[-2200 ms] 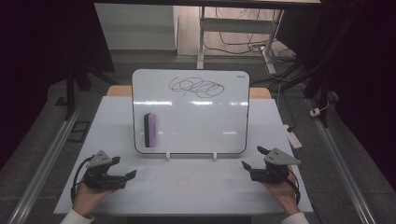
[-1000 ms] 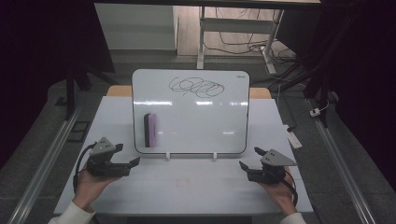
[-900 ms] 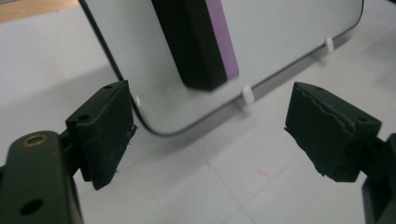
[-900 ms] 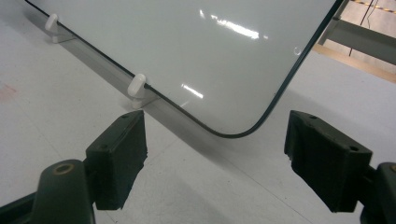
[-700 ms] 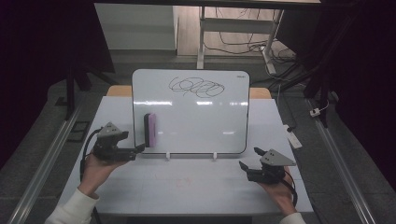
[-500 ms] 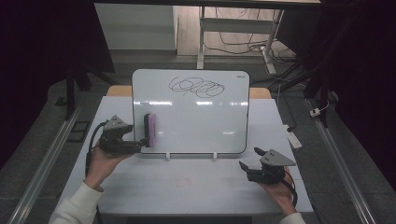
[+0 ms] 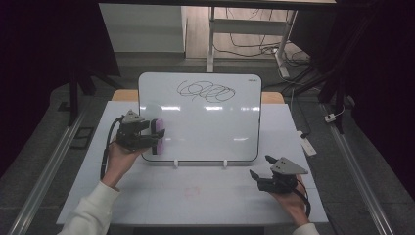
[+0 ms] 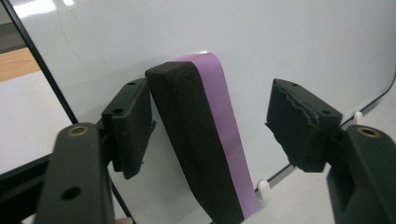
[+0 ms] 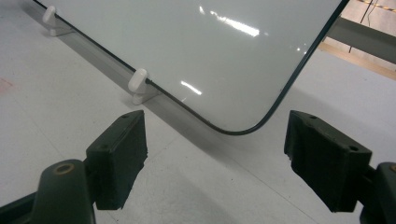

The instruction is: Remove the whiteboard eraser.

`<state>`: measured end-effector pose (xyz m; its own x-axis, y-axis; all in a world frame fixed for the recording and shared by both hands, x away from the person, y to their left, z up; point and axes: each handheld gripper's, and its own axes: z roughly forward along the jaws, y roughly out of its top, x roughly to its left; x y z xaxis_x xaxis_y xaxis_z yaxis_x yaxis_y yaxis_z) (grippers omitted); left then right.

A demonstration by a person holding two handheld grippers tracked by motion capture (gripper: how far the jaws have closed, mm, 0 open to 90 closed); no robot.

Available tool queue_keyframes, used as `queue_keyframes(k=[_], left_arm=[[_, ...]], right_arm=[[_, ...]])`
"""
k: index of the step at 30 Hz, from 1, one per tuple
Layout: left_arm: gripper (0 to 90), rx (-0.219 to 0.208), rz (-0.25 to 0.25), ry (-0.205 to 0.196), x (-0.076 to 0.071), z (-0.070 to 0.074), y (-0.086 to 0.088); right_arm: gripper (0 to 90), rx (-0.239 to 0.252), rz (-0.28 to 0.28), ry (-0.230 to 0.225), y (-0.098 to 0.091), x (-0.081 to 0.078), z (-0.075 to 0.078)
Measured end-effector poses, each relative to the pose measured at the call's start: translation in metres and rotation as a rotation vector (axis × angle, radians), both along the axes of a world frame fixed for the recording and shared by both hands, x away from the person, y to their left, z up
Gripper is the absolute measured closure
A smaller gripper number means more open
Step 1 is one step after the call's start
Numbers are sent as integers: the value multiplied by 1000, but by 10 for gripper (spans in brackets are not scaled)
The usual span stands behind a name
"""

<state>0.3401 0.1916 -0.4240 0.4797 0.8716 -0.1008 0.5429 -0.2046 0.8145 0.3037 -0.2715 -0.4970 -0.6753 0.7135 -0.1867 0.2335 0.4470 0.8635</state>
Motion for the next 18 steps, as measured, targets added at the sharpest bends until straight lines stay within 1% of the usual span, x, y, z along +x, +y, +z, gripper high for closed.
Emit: queue_keyframes(k=[4,8,11,13,18], left_arm=[[358,4,13,5,4,-2,-3],[427,-1,26,12,6,-4,-4],[500,20,47,3,6,-5,-5],[523,6,53,11,7,-4,-3],[566,0,66,19,6,-3,-4]], right_arm=[[205,1,-4,0,0,0,0],[205,-4,-4,-2,1,0,0],[205,-6,-4,2,1,0,-2],[205,-8,-5,6,2,0,-3],[205,-10,-5,-2,3,-1,-1]])
